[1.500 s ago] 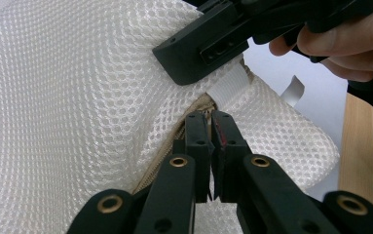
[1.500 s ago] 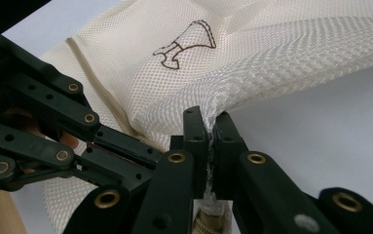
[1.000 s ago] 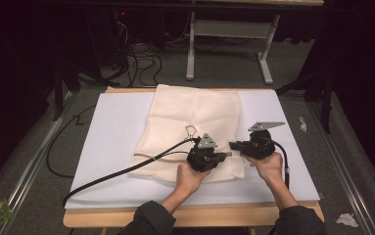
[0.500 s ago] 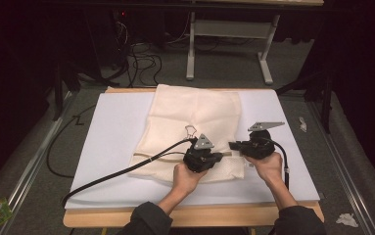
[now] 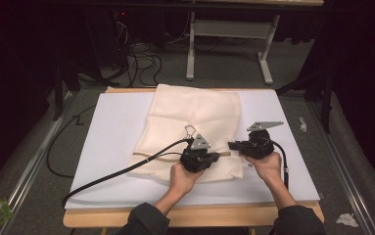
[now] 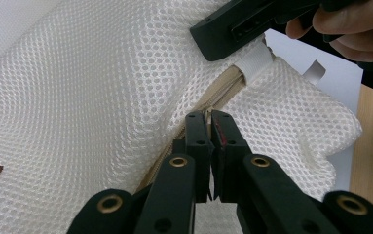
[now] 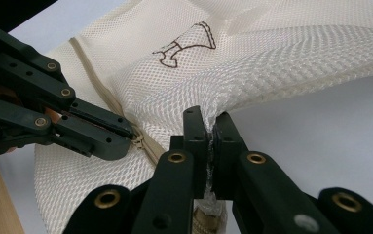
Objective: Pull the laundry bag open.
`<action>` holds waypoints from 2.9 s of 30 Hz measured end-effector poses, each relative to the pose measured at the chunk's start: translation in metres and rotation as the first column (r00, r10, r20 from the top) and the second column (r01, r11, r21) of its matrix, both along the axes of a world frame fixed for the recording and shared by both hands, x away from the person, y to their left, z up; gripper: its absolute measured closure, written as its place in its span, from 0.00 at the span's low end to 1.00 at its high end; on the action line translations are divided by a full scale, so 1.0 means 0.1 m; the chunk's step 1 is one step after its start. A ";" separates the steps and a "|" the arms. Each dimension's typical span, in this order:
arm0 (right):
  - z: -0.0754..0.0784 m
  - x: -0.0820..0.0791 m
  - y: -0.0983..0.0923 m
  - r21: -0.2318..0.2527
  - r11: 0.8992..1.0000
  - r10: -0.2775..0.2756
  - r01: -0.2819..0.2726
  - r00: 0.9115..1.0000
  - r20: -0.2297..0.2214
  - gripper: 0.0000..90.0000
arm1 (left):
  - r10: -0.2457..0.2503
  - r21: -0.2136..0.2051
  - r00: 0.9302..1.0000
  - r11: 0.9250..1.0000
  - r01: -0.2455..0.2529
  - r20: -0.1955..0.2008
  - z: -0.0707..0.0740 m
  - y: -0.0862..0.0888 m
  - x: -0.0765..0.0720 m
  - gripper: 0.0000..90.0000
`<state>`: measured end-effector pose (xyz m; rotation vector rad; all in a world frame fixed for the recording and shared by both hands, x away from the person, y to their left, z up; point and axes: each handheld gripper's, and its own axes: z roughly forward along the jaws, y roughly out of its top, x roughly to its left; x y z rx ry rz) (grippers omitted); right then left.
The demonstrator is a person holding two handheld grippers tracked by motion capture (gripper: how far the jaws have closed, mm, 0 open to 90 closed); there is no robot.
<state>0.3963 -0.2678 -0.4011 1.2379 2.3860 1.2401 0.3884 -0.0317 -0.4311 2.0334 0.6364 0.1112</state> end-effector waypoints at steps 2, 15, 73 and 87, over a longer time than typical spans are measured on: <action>0.00 0.00 0.01 0.003 1.000 -0.002 0.002 1.000 -0.005 0.99 | -0.001 0.002 1.000 1.000 0.001 -0.002 0.00 0.01 0.00 0.97; 0.01 0.00 0.01 0.004 1.000 -0.002 0.002 1.000 0.002 0.99 | 0.005 -0.001 1.000 1.000 -0.005 0.006 0.02 0.07 0.00 0.97; 0.04 0.02 -0.04 -0.006 1.000 -0.016 0.016 1.000 0.014 0.99 | 0.079 -0.011 0.996 0.997 -0.079 0.036 0.12 0.50 -0.01 0.97; 0.06 0.02 -0.04 -0.007 1.000 -0.019 0.019 1.000 0.012 0.99 | 0.089 -0.011 0.995 0.996 -0.089 0.039 0.14 0.55 -0.01 0.97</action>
